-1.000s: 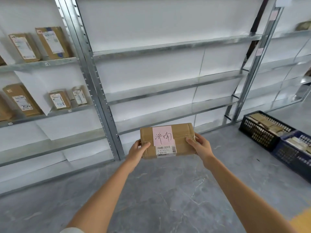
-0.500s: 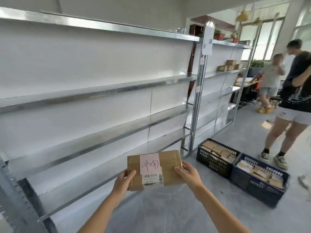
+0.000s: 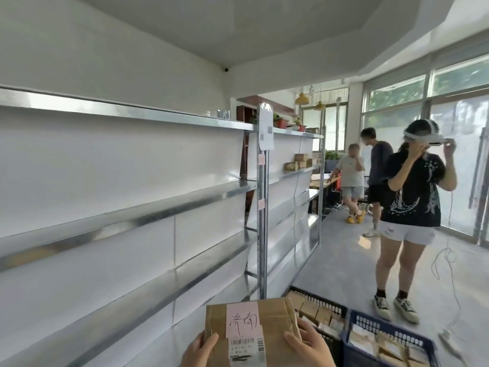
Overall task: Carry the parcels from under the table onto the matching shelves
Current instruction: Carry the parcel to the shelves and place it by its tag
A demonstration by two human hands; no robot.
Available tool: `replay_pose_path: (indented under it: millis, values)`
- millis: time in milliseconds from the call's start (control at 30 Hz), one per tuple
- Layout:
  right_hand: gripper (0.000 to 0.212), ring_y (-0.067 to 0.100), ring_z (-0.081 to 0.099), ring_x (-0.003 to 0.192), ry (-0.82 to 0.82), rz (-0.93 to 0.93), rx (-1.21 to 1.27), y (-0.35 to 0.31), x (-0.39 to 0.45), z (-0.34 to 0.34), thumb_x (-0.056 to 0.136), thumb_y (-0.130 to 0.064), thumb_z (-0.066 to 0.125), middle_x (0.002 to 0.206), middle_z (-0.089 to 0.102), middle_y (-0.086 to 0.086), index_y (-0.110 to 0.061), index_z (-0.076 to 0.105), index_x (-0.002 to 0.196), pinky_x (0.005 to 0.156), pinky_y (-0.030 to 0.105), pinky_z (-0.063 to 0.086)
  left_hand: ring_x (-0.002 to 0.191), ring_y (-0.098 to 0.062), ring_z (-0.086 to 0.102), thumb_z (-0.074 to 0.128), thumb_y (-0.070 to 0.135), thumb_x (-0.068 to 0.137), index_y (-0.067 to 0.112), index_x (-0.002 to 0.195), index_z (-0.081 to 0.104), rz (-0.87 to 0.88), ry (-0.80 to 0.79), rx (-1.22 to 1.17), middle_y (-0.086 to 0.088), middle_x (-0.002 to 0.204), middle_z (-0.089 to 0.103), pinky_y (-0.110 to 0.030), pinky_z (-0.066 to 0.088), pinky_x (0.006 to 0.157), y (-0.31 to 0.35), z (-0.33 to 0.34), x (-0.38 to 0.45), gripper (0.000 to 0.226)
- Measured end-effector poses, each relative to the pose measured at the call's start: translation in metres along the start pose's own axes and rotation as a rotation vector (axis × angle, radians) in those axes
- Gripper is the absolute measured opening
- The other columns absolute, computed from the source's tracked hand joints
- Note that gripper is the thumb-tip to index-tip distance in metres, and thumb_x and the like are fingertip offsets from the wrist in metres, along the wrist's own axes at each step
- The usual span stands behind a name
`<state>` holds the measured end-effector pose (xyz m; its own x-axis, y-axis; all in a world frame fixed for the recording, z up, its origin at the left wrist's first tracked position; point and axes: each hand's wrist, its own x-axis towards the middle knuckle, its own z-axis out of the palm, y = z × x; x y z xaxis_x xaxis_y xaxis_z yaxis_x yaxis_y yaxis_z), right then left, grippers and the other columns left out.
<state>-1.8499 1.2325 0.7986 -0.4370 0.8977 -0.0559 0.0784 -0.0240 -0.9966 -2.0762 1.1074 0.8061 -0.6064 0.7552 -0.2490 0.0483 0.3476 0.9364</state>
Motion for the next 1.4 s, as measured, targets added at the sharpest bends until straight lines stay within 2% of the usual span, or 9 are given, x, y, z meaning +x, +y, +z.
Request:
replay_pose_path:
  millis: [167,267,333,500,700,867,1033,1167,1400]
  values:
    - [0.054,0.000,0.071,0.070,0.022,-0.041,-0.035,-0.013,0.099,-0.034,0.064,-0.029,0.084,0.082,0.076,-0.010,-0.020,0.062,0.112,0.060,0.010,0.050,0.102,-0.021,0.065,0.054,0.071,0.046,0.027,0.119,0.057,0.019,-0.023,-0.016,-0.002,0.110,0.071,-0.035,0.046,0.103,0.040,0.047,0.083,0.085]
    - [0.041,0.001,0.066,0.068,0.030,-0.066,-0.040,-0.021,0.166,-0.055,0.073,-0.021,0.079,0.088,0.073,0.003,-0.015,0.060,0.109,0.048,0.005,0.042,0.106,-0.026,0.062,0.054,0.065,0.058,0.028,0.125,0.049,0.090,0.005,-0.026,-0.008,0.114,0.067,-0.043,0.045,0.103,0.077,0.078,0.127,0.077]
    - [0.037,0.003,0.064,0.074,0.006,-0.074,-0.047,-0.034,0.211,-0.072,0.076,-0.025,0.076,0.088,0.070,-0.001,-0.018,0.057,0.108,0.052,0.010,0.045,0.107,-0.029,0.059,0.054,0.057,0.072,0.024,0.131,0.045,0.104,0.037,-0.063,-0.011,0.116,0.063,-0.044,0.048,0.098,0.103,0.100,0.158,0.068]
    - [0.041,0.013,0.066,0.089,-0.074,-0.101,-0.039,-0.057,0.327,-0.110,0.079,-0.037,0.071,0.099,0.070,-0.004,-0.025,0.053,0.113,0.068,0.027,0.051,0.109,-0.026,0.060,0.050,0.052,0.066,0.025,0.133,0.047,0.164,0.059,-0.083,-0.006,0.118,0.066,-0.044,0.049,0.096,0.153,0.145,0.242,0.072]
    - [0.050,0.018,0.063,0.095,-0.142,-0.119,-0.031,-0.080,0.446,-0.132,0.083,-0.026,0.068,0.111,0.064,0.003,-0.014,0.048,0.128,0.070,0.026,0.052,0.091,-0.011,0.065,0.052,0.044,0.078,0.029,0.112,0.057,0.242,0.099,-0.108,0.005,0.102,0.069,-0.022,0.049,0.064,0.211,0.184,0.322,0.038]
    - [0.049,0.015,0.056,0.096,-0.191,-0.195,-0.049,-0.107,0.536,-0.134,0.087,-0.032,0.063,0.121,0.056,0.006,-0.021,0.044,0.132,0.062,0.014,0.041,0.099,-0.022,0.062,0.052,0.028,0.093,0.028,0.118,0.052,0.276,0.204,-0.141,-0.006,0.116,0.065,-0.032,0.048,0.080,0.255,0.198,0.405,0.025]
    - [0.044,0.004,0.056,0.089,-0.289,-0.257,-0.059,-0.145,0.622,-0.123,0.087,-0.027,0.064,0.109,0.060,0.000,-0.023,0.049,0.128,0.053,0.010,0.047,0.099,-0.021,0.057,0.047,0.025,0.096,0.023,0.133,0.044,0.334,0.334,-0.118,-0.005,0.117,0.060,-0.029,0.045,0.076,0.304,0.197,0.483,0.037]
    - [0.035,0.002,0.057,0.088,-0.385,-0.310,-0.041,-0.178,0.688,-0.113,0.087,-0.021,0.064,0.095,0.060,-0.014,-0.025,0.052,0.120,0.053,0.007,0.049,0.097,-0.023,0.056,0.049,0.024,0.095,0.015,0.126,0.041,0.383,0.460,-0.102,-0.006,0.120,0.056,-0.024,0.043,0.064,0.338,0.193,0.532,0.033]
    - [0.058,0.014,0.058,0.097,-0.440,-0.384,-0.036,-0.212,0.790,-0.087,0.083,-0.029,0.068,0.106,0.061,-0.007,-0.021,0.046,0.136,0.088,0.033,0.052,0.102,-0.019,0.053,0.049,0.030,0.095,0.016,0.129,0.039,0.381,0.572,-0.080,-0.002,0.118,0.055,-0.027,0.042,0.073,0.382,0.184,0.592,0.039]
